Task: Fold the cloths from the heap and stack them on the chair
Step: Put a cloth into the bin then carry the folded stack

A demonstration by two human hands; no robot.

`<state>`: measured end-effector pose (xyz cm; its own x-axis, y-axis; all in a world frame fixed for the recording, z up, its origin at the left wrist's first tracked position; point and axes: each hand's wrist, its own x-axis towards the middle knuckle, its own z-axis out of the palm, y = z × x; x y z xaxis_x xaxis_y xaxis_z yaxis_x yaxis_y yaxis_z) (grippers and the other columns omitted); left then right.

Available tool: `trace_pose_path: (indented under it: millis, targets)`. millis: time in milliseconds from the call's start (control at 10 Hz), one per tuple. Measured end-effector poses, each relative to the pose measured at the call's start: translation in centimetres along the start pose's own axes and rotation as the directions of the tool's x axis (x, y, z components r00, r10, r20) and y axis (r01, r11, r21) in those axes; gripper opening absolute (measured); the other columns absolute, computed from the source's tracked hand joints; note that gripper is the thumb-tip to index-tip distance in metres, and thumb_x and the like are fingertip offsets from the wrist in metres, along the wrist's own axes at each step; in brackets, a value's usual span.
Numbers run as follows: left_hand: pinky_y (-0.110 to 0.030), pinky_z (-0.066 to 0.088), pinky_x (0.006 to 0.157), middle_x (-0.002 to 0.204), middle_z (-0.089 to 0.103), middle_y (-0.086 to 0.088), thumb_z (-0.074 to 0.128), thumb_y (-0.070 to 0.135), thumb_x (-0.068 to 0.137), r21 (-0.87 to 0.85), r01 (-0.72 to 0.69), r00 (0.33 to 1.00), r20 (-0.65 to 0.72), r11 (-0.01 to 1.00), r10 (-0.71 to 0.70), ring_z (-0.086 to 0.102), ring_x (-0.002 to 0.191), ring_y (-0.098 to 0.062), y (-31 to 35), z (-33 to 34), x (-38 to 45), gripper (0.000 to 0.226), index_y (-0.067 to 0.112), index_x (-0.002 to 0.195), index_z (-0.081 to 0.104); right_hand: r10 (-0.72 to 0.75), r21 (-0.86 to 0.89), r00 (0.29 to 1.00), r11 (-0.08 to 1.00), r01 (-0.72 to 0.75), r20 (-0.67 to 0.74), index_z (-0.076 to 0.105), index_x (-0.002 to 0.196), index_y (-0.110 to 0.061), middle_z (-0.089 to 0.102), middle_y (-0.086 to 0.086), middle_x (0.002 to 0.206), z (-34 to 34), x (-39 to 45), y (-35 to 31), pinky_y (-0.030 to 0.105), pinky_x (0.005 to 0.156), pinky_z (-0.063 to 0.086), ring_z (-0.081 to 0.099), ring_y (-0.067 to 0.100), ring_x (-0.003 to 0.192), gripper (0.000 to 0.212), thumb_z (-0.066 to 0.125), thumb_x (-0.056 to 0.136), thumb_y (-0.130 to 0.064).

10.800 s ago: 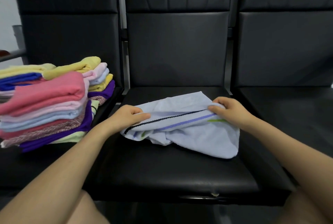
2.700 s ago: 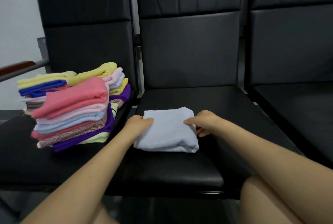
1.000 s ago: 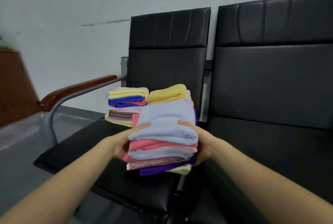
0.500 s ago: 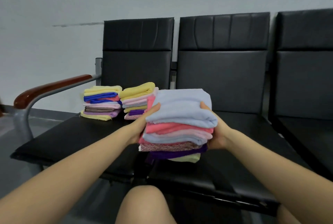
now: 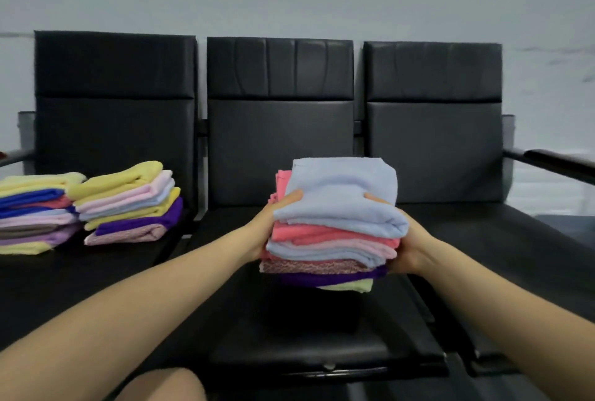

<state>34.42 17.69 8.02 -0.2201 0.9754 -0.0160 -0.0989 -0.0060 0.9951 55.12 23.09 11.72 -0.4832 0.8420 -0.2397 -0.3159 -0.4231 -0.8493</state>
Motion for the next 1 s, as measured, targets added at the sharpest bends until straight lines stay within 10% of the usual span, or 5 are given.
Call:
trace_pose_path:
  millis: [100, 600, 700, 800, 1000]
  targets:
    - [-0.034, 0.057, 0.078, 0.122, 0.066, -0.013, 0.071, 0.057, 0.080, -0.051, -0.007, 0.999, -0.049, 0.999, 0.005, 0.068, 0.104, -0.028, -3.1, 1.3, 4.8, 0.075, 0.019, 0.140, 0.046, -0.083, 0.431, 0.622, 0.651, 0.625, -0.778, 0.036, 0.060, -0.015, 0.050, 0.016, 0.077, 2.1, 5.4, -1.1, 0.014, 0.069, 0.030, 0.035, 0.006, 0.070, 0.044, 0.034, 0.100, 0.002]
    - [-0.041, 0.054, 0.093, 0.126, 0.066, -0.005, 0.071, 0.055, 0.080, -0.014, 0.139, 0.988, -0.065, 0.990, -0.140, 0.066, 0.110, -0.024, -0.2, 2.4, 23.1, 0.075, 0.023, 0.142, 0.043, 0.273, 0.368, 0.264, 0.477, 0.798, -0.925, 0.049, 0.079, -0.013, 0.047, -0.005, 0.080, 4.2, 22.5, -9.1, 0.021, 0.072, 0.038, 0.045, 0.011, 0.075, 0.030, 0.030, 0.101, -0.017]
    - [-0.037, 0.058, 0.086, 0.125, 0.065, -0.004, 0.072, 0.048, 0.082, -0.046, 0.187, 0.979, -0.076, 0.981, -0.190, 0.068, 0.107, -0.022, 5.6, 5.8, 23.5, 0.073, 0.024, 0.143, 0.040, 0.221, 0.529, 0.558, 0.700, 0.480, -0.800, 0.052, 0.081, -0.006, 0.048, -0.001, 0.081, 1.0, 19.8, -15.5, 0.025, 0.081, 0.040, 0.046, 0.012, 0.076, 0.033, 0.037, 0.100, -0.028]
    - [-0.035, 0.059, 0.081, 0.125, 0.065, -0.004, 0.066, 0.044, 0.087, -0.054, 0.229, 0.973, -0.029, 0.972, -0.231, 0.068, 0.105, -0.021, 11.6, 10.1, 24.3, 0.063, 0.027, 0.143, 0.040, 0.275, 0.094, 0.939, 0.961, -0.261, -0.205, 0.068, 0.070, -0.016, 0.066, 0.002, 0.072, -4.3, 15.5, -22.6, 0.038, 0.076, 0.047, 0.058, 0.019, 0.074, 0.038, 0.056, 0.091, -0.046]
    - [-0.029, 0.058, 0.068, 0.118, 0.066, 0.001, 0.066, 0.042, 0.086, -0.044, 0.306, 0.950, 0.080, 0.951, -0.302, 0.071, 0.095, -0.017, 26.5, 22.7, 26.3, 0.063, 0.029, 0.141, 0.039, 0.246, 0.330, 0.857, 0.939, -0.095, -0.452, 0.072, 0.061, -0.005, 0.070, 0.012, 0.075, -4.5, 7.1, -41.0, 0.037, 0.073, 0.043, 0.057, 0.024, 0.074, 0.037, 0.065, 0.081, -0.036]
